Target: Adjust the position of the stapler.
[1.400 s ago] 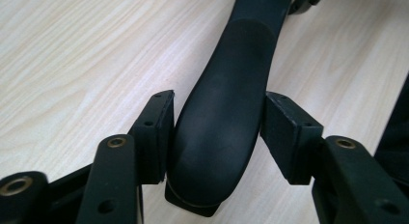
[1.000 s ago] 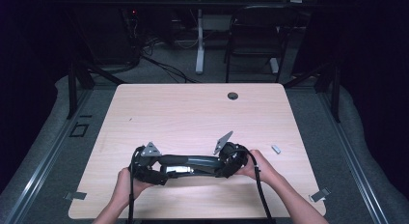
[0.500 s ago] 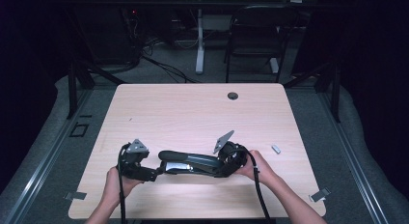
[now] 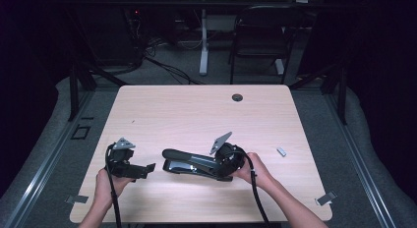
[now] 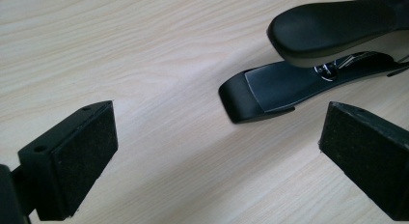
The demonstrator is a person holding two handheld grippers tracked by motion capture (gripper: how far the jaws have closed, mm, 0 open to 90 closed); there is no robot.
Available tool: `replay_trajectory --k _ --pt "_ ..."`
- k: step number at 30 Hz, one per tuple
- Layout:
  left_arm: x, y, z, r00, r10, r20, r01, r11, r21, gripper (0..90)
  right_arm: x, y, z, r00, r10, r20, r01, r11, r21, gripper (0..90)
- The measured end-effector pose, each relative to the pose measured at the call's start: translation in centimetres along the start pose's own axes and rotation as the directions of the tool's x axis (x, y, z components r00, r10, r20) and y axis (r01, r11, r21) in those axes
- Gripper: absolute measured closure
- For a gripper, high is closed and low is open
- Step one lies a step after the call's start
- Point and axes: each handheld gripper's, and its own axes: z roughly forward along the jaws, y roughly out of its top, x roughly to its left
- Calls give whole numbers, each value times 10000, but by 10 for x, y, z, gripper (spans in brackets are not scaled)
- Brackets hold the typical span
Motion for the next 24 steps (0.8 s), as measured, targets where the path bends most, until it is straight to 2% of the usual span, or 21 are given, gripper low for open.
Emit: replay_trajectory --k 2,8,15,24 --pt "2 -1 0 10000 -81 -20 81 9999 -106 2 0 1 -1 10000 28 9 -28 9999 163 436" --pt "3 -1 -1 9998 -145 -104 143 9997 -208 2 2 2 0 9997 200 145 -202 9997 159 437" --pt "6 -2 -2 9997 -213 -99 212 9997 -138 1 2 3 0 9984 472 325 -480 9986 236 438" --pt "6 -3 -2 9997 -199 -157 196 9996 -177 1 -6 1 -1 9930 728 935 -759 9967 298 450"
